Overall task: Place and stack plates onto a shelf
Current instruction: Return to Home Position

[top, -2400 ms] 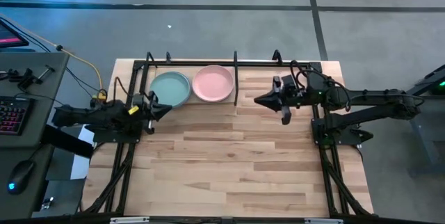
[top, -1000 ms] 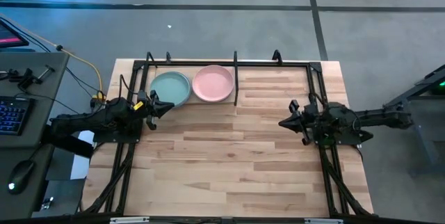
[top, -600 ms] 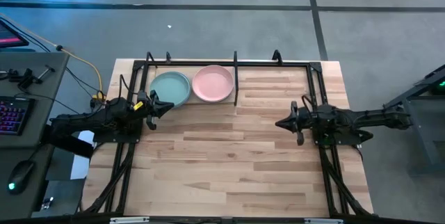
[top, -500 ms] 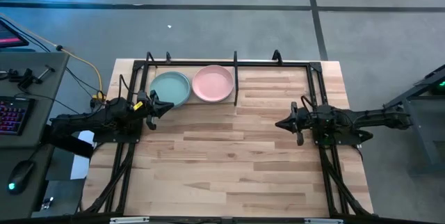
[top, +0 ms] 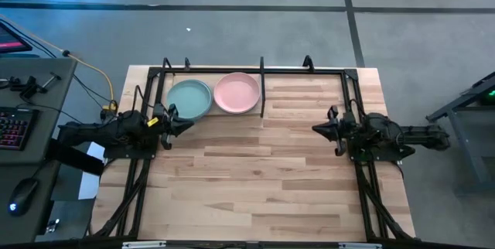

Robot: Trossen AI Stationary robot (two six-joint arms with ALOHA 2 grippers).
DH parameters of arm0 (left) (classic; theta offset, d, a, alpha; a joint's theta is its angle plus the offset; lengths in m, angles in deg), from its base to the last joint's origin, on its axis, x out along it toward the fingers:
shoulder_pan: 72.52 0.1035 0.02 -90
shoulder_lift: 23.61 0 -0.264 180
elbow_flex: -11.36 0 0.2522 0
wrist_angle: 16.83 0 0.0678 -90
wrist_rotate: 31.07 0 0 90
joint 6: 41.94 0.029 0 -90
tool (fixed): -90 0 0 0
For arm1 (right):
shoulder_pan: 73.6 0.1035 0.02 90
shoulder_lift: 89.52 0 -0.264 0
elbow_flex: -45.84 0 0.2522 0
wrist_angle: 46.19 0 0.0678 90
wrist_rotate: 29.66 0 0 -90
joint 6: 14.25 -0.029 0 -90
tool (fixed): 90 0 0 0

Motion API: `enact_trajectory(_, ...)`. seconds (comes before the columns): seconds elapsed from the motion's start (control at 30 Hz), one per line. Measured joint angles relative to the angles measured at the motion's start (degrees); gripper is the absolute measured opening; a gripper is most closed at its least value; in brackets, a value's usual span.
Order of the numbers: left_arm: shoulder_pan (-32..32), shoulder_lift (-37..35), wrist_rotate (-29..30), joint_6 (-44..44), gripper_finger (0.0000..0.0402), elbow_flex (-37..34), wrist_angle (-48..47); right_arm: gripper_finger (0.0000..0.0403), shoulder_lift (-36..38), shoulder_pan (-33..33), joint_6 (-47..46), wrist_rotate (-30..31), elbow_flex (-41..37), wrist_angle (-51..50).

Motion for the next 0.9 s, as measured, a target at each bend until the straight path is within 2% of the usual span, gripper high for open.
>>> enact_trajectory(0.9,0.2,0.5,0.5,0.0,0.0000,0.0,-0.9,0.0000,-0.4,-0.3,0.0,0.2,-0.1,-6.4)
